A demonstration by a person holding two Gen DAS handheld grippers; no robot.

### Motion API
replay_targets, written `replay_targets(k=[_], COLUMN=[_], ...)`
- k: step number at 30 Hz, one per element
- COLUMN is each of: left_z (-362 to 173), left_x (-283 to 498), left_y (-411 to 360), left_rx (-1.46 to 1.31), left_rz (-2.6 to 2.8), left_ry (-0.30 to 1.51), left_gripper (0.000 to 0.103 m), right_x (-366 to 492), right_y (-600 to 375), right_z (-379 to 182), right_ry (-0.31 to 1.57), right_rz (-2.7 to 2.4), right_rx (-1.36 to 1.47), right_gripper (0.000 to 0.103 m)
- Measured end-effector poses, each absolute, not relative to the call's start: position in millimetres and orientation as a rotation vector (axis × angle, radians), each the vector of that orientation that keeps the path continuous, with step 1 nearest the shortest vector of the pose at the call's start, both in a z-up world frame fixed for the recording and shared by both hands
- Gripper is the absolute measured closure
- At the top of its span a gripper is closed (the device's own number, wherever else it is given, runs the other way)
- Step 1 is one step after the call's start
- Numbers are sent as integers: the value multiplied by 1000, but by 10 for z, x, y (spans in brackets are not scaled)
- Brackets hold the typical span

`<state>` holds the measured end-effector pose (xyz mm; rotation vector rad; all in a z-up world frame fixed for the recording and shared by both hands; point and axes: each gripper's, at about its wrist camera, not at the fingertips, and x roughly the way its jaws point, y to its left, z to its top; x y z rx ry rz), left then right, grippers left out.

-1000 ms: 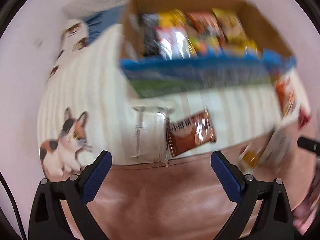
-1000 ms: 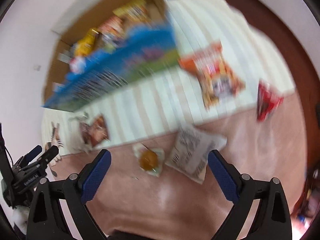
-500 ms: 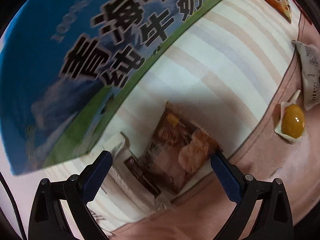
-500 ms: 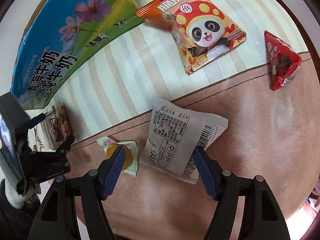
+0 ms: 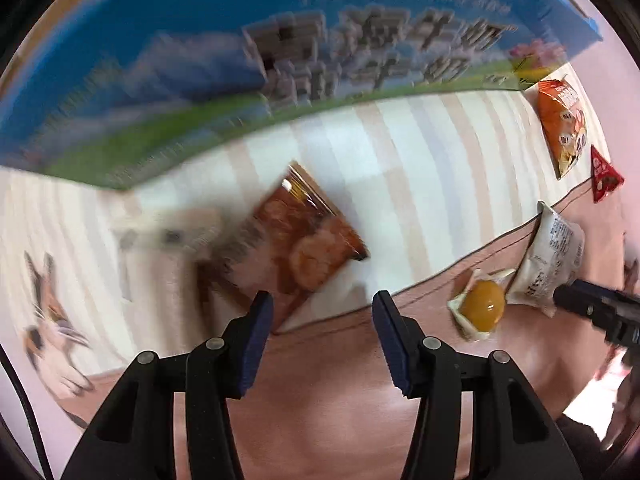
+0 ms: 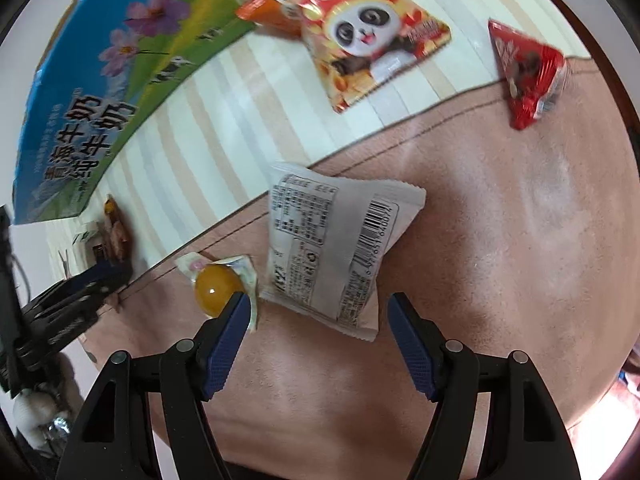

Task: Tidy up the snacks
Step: 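Grasp the brown cookie packet with left tool while right tool grasps white bread bag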

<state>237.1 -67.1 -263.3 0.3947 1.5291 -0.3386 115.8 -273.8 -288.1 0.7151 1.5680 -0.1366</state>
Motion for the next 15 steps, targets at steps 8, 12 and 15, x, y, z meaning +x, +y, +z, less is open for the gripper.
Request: replay_targets(k=[8, 12, 15], left_z=[-2762, -2967, -2923], left_x=[2430, 2414, 2439], left_y=[-967, -1073, -1127], left_rx=[853, 984, 904], left_rz=[-458, -464, -500], left_ry=[1418, 1377, 1408], left_gripper=[31, 31, 37], right_x=[1350, 1431, 1482], right_y=[-2713, -2651, -2601], right_z=[-3113, -3207, -3214], right_ry=[1573, 1600, 1605], right_rz=[-117, -104, -82], right_rx=[643, 594, 584], right_gripper=[24, 23, 23])
